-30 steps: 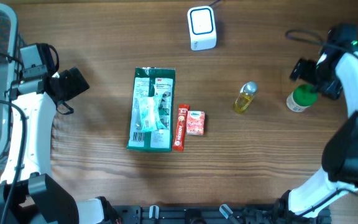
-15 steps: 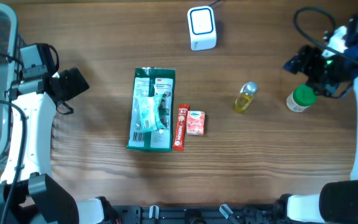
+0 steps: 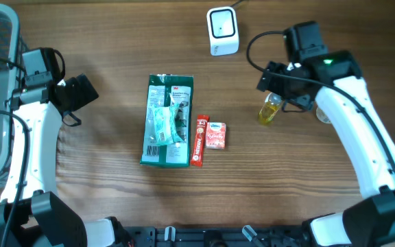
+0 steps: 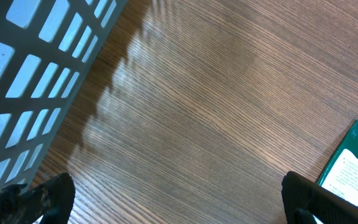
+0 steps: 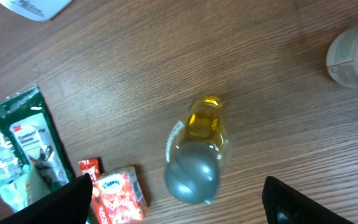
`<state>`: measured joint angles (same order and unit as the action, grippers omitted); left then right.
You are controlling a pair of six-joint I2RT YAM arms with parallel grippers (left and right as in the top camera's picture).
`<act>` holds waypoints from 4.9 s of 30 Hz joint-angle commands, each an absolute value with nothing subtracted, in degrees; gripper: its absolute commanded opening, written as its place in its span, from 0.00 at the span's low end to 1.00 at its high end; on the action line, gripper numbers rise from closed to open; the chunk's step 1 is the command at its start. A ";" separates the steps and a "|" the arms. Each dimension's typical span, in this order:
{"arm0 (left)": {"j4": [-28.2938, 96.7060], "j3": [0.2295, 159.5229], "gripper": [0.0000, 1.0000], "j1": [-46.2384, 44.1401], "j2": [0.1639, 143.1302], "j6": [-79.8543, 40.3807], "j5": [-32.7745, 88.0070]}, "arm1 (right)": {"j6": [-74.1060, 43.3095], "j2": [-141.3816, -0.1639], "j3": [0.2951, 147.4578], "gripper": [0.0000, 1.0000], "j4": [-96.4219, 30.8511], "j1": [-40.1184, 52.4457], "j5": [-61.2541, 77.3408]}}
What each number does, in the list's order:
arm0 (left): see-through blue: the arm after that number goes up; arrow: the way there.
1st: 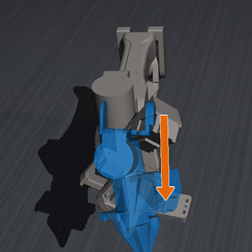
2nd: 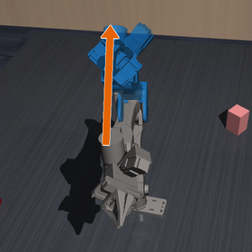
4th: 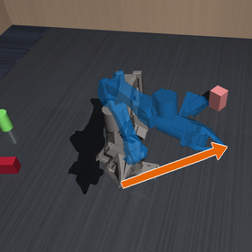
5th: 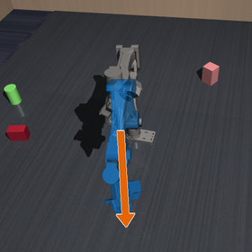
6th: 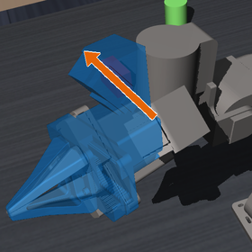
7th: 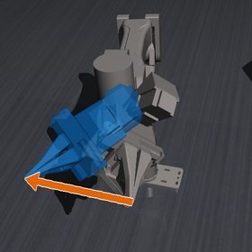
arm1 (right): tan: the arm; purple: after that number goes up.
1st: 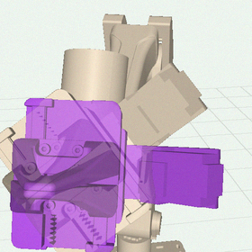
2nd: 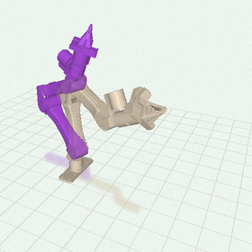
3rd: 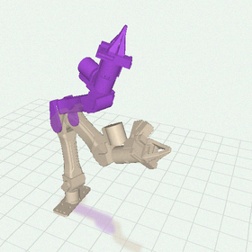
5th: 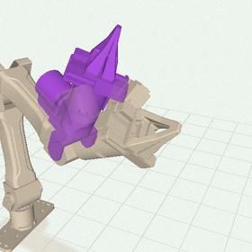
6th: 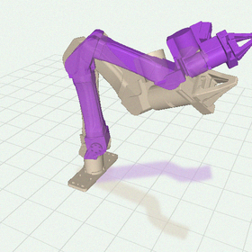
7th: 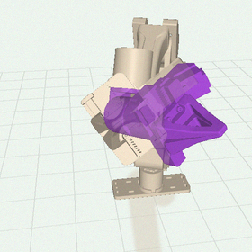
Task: Scan the item barcode
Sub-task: 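Move the right gripper to the Vim bottle and grasp it, then lift the Vim bottle and hold it up to the scanner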
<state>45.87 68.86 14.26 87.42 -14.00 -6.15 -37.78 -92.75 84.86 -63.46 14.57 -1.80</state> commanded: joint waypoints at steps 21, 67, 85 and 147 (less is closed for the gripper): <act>45.71 69.38 1.00 14.52 87.00 -13.26 -6.31 | -41.93 -105.12 84.68 0.73 -65.84 15.81 -7.94; 45.71 69.38 1.00 14.52 87.00 -13.26 -6.31 | -0.45 -83.99 86.63 0.31 -63.48 7.79 85.89; 45.71 69.38 1.00 14.52 87.00 -13.26 -6.31 | -13.85 -84.05 86.61 0.24 -60.62 7.90 33.93; 45.71 69.38 1.00 14.52 87.00 -13.26 -6.31 | 40.05 -145.86 129.84 0.16 -22.55 35.62 -56.14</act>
